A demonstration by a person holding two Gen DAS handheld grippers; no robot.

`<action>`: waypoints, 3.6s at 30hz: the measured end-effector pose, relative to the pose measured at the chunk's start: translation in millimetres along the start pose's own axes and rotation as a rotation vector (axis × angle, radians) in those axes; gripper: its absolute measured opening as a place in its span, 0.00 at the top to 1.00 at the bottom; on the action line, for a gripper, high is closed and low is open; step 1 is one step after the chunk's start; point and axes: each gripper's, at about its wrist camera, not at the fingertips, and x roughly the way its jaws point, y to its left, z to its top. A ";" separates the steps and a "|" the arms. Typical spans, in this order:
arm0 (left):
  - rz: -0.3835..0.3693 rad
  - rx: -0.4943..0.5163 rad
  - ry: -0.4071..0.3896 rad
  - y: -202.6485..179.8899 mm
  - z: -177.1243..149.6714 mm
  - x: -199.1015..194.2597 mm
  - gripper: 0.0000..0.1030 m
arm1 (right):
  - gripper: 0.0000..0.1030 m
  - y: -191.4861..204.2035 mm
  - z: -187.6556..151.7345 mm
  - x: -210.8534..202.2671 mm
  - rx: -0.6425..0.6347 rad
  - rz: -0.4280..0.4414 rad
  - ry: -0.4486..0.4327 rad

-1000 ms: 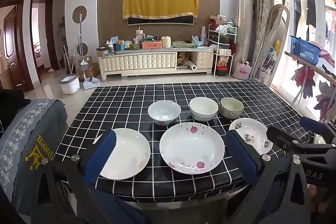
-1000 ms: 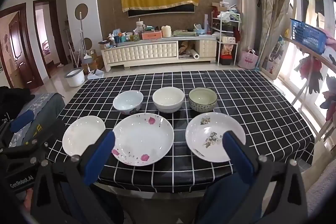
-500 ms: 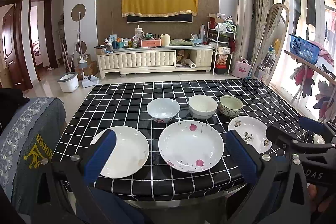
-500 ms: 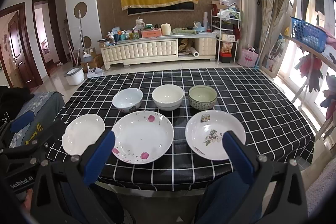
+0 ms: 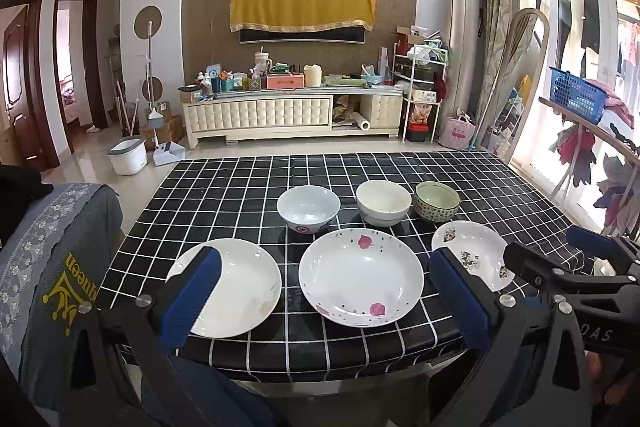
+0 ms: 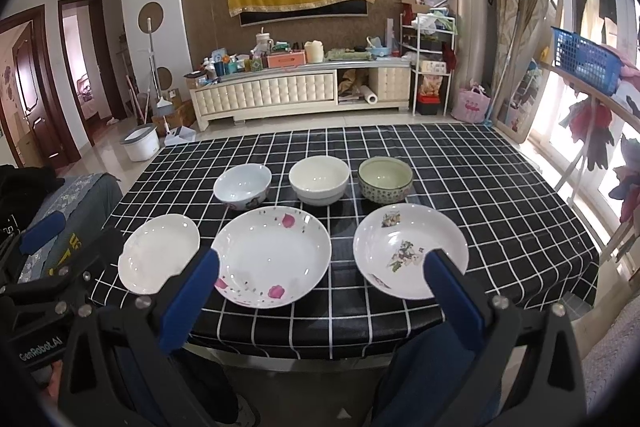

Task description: Organize plates and bowls

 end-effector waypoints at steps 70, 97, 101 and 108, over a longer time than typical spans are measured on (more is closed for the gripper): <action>0.179 -0.126 0.035 90.1 36.8 29.2 0.00 | 0.00 66.1 63.1 61.8 -0.151 0.139 -0.013; 0.236 -0.378 0.545 231.4 -51.2 182.6 0.17 | 0.28 190.4 22.5 253.9 -0.360 0.379 0.467; 0.243 -0.401 0.621 240.5 -65.0 199.3 0.35 | 0.35 192.1 12.9 268.9 -0.351 0.387 0.522; 0.245 -0.424 0.711 247.3 -86.0 221.1 0.60 | 0.57 184.5 0.9 286.5 -0.299 0.366 0.593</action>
